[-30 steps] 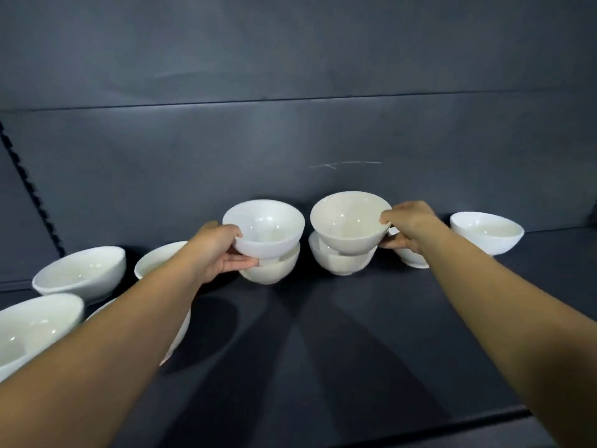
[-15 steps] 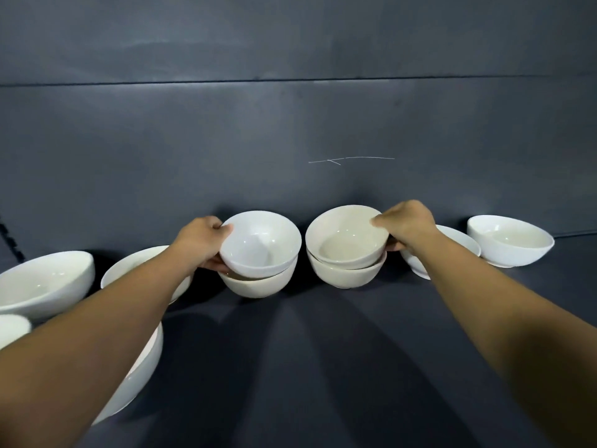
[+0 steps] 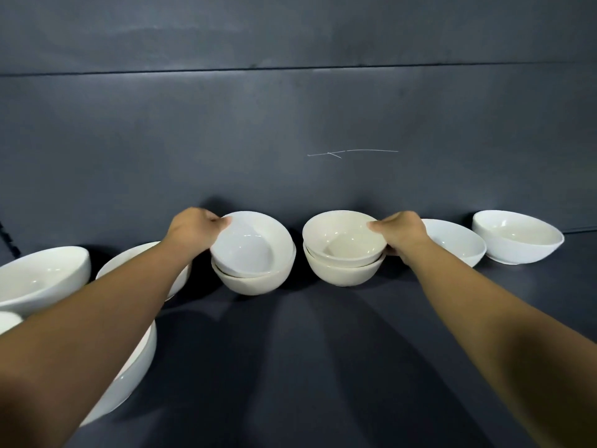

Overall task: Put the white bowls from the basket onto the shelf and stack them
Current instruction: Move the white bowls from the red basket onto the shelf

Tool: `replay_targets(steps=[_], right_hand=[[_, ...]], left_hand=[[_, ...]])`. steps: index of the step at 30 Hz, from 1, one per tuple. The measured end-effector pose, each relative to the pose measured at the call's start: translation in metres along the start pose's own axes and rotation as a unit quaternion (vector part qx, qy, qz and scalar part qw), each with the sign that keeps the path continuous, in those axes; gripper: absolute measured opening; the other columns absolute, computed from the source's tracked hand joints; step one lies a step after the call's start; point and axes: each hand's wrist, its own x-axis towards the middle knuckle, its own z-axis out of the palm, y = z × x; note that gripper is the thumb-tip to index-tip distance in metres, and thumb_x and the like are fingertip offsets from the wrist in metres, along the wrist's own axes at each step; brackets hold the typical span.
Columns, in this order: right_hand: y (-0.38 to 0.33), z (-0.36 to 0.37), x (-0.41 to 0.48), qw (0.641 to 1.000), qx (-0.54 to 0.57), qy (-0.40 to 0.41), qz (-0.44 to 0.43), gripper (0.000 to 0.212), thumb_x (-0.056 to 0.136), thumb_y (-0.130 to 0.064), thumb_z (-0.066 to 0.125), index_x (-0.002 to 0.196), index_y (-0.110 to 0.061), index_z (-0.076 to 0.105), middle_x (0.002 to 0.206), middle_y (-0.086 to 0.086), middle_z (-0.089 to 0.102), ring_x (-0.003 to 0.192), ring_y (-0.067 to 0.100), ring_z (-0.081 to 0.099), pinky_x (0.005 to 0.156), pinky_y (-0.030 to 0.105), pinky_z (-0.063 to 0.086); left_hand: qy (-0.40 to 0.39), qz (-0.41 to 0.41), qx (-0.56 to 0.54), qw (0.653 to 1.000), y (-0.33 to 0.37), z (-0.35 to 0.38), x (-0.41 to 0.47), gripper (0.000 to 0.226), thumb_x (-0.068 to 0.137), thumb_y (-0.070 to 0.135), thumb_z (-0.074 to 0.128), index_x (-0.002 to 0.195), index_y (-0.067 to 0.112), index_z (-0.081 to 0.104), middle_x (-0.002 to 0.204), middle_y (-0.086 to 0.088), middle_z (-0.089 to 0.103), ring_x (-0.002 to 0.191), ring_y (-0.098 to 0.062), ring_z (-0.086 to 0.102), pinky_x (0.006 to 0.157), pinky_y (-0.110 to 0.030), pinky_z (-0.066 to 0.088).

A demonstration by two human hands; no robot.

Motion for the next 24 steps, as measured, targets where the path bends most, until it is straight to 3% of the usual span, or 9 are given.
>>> replay_targets(steps=[3, 7, 11, 13, 16, 17, 19, 21, 24], right_hand=[[0.005, 0.004, 0.001, 1.0, 0.0, 0.0, 0.004, 0.036, 0.082, -0.016, 0.06, 0.051, -0.014, 0.042, 0.057, 0.005, 0.044, 0.069, 0.027, 0.046, 0.076, 0.038, 0.05], [0.01, 0.006, -0.001, 1.0, 0.022, -0.008, 0.002, 0.032, 0.082, -0.02, 0.059, 0.056, -0.013, 0.043, 0.062, 0.006, 0.046, 0.07, 0.024, 0.044, 0.07, 0.032, 0.041], [0.015, 0.002, -0.009, 0.998, 0.056, -0.013, -0.014, 0.043, 0.083, -0.025, 0.06, 0.048, -0.014, 0.038, 0.057, 0.005, 0.043, 0.073, 0.026, 0.045, 0.075, 0.036, 0.046], [0.019, -0.006, -0.02, 0.996, 0.084, -0.01, -0.037, 0.036, 0.084, -0.027, 0.061, 0.052, -0.018, 0.047, 0.068, 0.006, 0.053, 0.08, 0.026, 0.051, 0.091, 0.044, 0.049], [0.028, -0.024, -0.057, 0.992, 0.105, -0.015, -0.074, 0.02, 0.085, -0.027, 0.06, 0.079, -0.009, 0.067, 0.087, 0.013, 0.063, 0.088, 0.028, 0.06, 0.096, 0.049, 0.047], [0.032, -0.032, -0.07, 0.992, 0.102, -0.011, -0.079, 0.024, 0.085, -0.027, 0.06, 0.084, -0.004, 0.067, 0.089, 0.014, 0.065, 0.091, 0.029, 0.062, 0.096, 0.048, 0.047], [0.043, -0.05, -0.109, 0.992, 0.092, 0.008, -0.086, 0.027, 0.086, -0.027, 0.058, 0.082, -0.002, 0.068, 0.085, 0.01, 0.065, 0.088, 0.024, 0.062, 0.096, 0.045, 0.048], [0.061, -0.07, -0.154, 0.992, 0.069, 0.031, -0.098, 0.028, 0.086, -0.027, 0.059, 0.074, -0.003, 0.067, 0.079, 0.007, 0.064, 0.082, 0.022, 0.06, 0.093, 0.046, 0.05], [0.096, -0.098, -0.226, 0.99, 0.014, 0.085, -0.114, 0.026, 0.085, -0.029, 0.062, 0.059, -0.021, 0.061, 0.069, -0.002, 0.063, 0.082, 0.02, 0.06, 0.088, 0.043, 0.051]], left_hand=[[0.001, -0.013, -0.014, 1.0, -0.004, 0.004, -0.001, 0.035, 0.094, 0.033, 0.046, 0.107, 0.007, 0.066, 0.109, -0.015, 0.064, 0.107, -0.031, 0.055, 0.085, -0.031, 0.039], [-0.011, -0.042, -0.025, 0.999, -0.004, 0.003, -0.003, 0.033, 0.091, 0.039, 0.047, 0.075, 0.013, 0.058, 0.07, -0.009, 0.05, 0.074, -0.026, 0.046, 0.062, -0.03, 0.033], [0.029, -0.028, -0.133, 0.99, 0.003, -0.006, -0.027, 0.038, 0.094, 0.038, 0.044, 0.085, 0.006, 0.063, 0.089, -0.017, 0.057, 0.088, -0.03, 0.051, 0.077, -0.029, 0.034], [0.079, 0.008, -0.186, 0.979, 0.007, -0.009, -0.049, 0.034, 0.094, 0.029, 0.044, 0.092, 0.002, 0.065, 0.101, -0.019, 0.064, 0.099, -0.034, 0.055, 0.079, -0.03, 0.038], [0.13, 0.048, -0.251, 0.958, 0.011, -0.013, -0.095, 0.026, 0.091, 0.016, 0.042, 0.09, 0.003, 0.064, 0.08, -0.012, 0.055, 0.079, -0.02, 0.053, 0.071, -0.024, 0.042], [0.128, 0.049, -0.291, 0.947, 0.013, -0.014, -0.11, 0.026, 0.09, 0.014, 0.042, 0.093, 0.006, 0.067, 0.083, -0.004, 0.058, 0.085, -0.017, 0.056, 0.08, -0.023, 0.044], [0.081, 0.063, -0.379, 0.92, 0.018, -0.012, -0.147, 0.025, 0.09, 0.011, 0.042, 0.092, 0.012, 0.068, 0.091, 0.0, 0.066, 0.096, -0.017, 0.06, 0.095, -0.031, 0.047], [0.013, 0.092, -0.422, 0.902, 0.024, -0.001, -0.192, 0.026, 0.09, 0.008, 0.042, 0.088, 0.013, 0.067, 0.082, 0.004, 0.066, 0.087, -0.01, 0.062, 0.09, -0.029, 0.049], [-0.099, 0.163, -0.448, 0.874, 0.027, 0.02, -0.256, 0.031, 0.091, 0.008, 0.044, 0.076, 0.022, 0.067, 0.07, 0.011, 0.069, 0.076, 0.0, 0.064, 0.084, -0.025, 0.049]])
